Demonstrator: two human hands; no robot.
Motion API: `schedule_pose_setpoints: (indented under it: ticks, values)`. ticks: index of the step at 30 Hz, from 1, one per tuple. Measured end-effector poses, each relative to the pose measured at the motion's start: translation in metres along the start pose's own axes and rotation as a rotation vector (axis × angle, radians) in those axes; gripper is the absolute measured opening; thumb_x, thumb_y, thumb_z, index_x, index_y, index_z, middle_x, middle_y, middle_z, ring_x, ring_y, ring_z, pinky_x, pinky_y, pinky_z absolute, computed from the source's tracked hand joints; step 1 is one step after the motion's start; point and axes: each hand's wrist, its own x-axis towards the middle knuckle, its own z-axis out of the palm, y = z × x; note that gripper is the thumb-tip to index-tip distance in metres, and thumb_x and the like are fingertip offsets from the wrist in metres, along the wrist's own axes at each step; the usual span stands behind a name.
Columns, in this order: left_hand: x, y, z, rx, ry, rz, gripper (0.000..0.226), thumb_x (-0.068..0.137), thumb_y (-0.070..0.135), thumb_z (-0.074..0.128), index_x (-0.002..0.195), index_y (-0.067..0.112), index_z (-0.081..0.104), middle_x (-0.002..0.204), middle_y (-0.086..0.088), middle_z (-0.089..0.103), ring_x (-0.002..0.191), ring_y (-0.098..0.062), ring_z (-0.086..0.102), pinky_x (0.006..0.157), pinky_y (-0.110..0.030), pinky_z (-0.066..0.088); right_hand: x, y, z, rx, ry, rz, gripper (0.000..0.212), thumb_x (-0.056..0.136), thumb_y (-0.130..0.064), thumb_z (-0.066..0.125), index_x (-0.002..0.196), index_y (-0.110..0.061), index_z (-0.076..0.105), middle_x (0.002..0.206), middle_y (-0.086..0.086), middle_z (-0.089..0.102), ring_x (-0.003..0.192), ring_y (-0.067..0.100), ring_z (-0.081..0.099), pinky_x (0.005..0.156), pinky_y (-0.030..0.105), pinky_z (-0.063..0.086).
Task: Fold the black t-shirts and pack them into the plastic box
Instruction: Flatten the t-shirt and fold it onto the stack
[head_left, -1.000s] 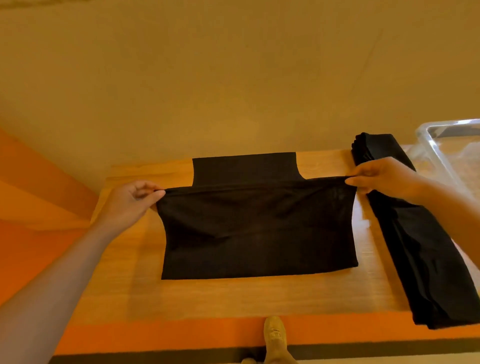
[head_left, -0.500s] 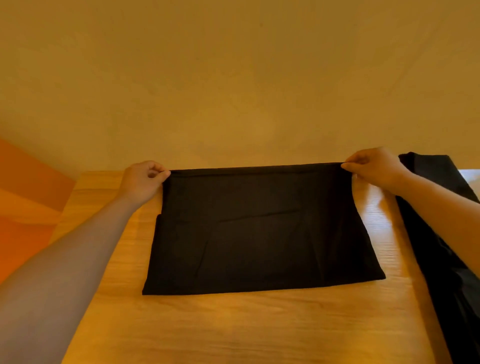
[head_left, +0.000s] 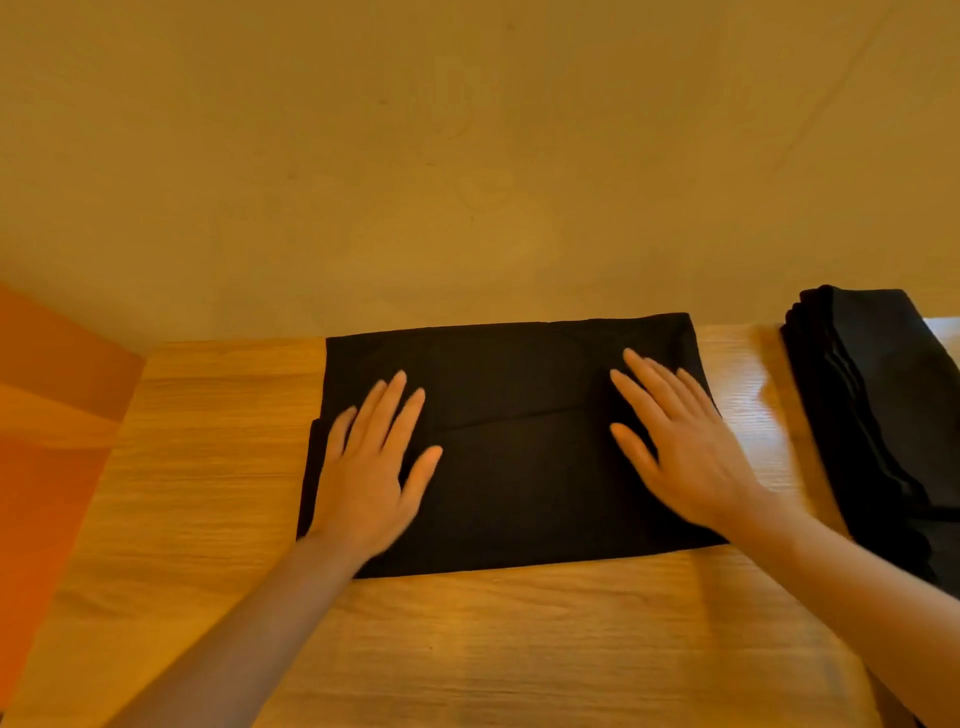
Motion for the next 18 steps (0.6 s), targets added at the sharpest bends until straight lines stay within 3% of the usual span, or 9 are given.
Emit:
schedule_pose_setpoints:
  ticks: [5, 18]
  values:
    - [-0.043, -0.01, 0.016, 0.051, -0.075, -0.129, 0.071, 0.095, 0.064, 0.013, 0.153, 0.025, 0.015, 0.161, 0.0, 0.009, 0.149, -0.015, 0.001, 0.12, -0.04, 0.007, -0.045, -0.004, 0.012, -0.024, -0.065, 0.127, 0.065, 0.098, -0.059, 0.012, 0.153, -0.026, 0.013, 0.161, -0.004, 0.005, 0.148, 0.011, -0.003, 0.121, 0.039, 0.004]
    - [-0.151, 0.009, 0.011, 0.052, -0.135, -0.065, 0.077, 0.092, 0.069, 0.018, 0.153, 0.022, 0.019, 0.161, -0.003, 0.012, 0.149, -0.02, 0.005, 0.118, -0.044, 0.01, -0.167, -0.048, 0.012, -0.093, -0.129, 0.224, 0.07, 0.095, -0.064, 0.019, 0.154, -0.027, 0.011, 0.162, -0.004, 0.004, 0.149, 0.015, -0.001, 0.12, 0.039, 0.0]
